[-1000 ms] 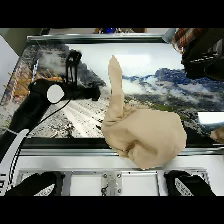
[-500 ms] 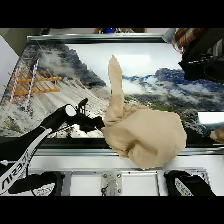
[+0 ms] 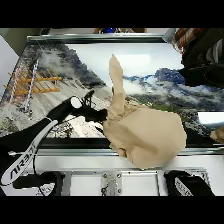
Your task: Fold the clothes and pants, and hang the long-sleeved shirts on hangers.
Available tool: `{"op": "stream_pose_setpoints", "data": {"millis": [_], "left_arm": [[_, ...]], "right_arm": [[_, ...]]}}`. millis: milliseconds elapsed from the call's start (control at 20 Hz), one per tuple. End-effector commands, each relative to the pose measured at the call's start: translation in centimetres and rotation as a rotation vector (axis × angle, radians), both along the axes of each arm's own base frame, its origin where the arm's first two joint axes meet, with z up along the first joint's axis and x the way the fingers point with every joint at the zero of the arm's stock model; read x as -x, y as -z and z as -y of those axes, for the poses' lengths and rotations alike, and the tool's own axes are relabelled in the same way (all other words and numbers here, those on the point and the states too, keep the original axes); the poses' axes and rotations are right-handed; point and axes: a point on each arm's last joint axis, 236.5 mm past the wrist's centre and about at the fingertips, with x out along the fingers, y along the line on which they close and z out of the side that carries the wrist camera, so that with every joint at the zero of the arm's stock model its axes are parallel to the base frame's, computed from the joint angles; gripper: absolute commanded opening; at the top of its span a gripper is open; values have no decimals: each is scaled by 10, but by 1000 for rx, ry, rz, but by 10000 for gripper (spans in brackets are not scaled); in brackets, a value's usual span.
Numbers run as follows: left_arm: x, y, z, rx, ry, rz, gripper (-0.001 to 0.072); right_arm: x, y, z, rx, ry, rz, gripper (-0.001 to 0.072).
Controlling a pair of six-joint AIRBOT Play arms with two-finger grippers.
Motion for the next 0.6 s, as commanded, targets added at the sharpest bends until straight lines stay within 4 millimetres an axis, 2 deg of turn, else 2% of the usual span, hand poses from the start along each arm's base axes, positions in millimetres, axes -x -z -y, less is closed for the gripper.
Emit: {"op": "stream_pose_setpoints", "data": {"millis": [0,100,200,250,300,400,550], "left_arm": [[-53,-62,-67,-77,-81,213,17],[-69,-92,-112,-94,-182,287,17],[-72,-103,-141,-101,-247,307,17],[-70,-103,-151,-105,-274,307,17],[-67,-99,-158,-109,-292,299,17],[-59,-84,-165,-117,-306,262,17],[-48,-62,-167,-125,-313,217,17]], "right_arm": [[19,46,38,17,93,-160,24],[29,93,67,-10,192,-271,25],[42,148,85,-83,308,-405,26],[50,176,84,-129,340,-474,33],[58,201,75,-177,335,-536,112],[68,237,47,-312,319,-619,669],[73,271,5,-492,295,-663,679]]}}
